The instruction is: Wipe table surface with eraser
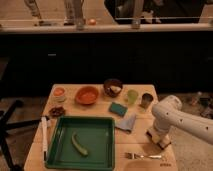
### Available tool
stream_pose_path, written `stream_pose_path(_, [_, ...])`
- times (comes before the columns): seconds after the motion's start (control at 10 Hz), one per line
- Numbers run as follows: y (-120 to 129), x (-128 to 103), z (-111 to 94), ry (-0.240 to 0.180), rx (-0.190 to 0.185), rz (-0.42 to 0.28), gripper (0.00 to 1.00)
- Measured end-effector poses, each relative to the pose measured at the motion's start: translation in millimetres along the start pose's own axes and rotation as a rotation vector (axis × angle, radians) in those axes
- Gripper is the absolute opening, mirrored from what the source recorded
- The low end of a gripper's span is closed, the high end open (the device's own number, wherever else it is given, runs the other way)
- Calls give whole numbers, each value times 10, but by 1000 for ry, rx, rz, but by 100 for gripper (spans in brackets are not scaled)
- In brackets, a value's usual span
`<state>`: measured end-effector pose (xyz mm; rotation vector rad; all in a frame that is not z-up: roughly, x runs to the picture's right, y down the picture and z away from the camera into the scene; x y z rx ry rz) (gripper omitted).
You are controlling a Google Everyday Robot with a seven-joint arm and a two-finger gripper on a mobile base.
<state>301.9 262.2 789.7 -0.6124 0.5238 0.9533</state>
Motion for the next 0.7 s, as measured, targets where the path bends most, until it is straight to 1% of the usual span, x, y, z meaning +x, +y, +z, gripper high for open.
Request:
stream_pose_path(0.1, [16,-97,-9,-14,5,-6,0])
stream_pose_path(0.3, [135,-251,-36,-49,-4,-26,0])
stream_pose_path(0.4, [262,-334,-62,-73,-17,-48,0])
stream_pose_path(0.5, [380,-385,-88,-87,-31,-73,0])
stream_pose_path(0.6, [541,-446,-137,-112,-54,-105,0])
stream_pose_path(0.7, [655,-399,-180,-119,-71,-132,0])
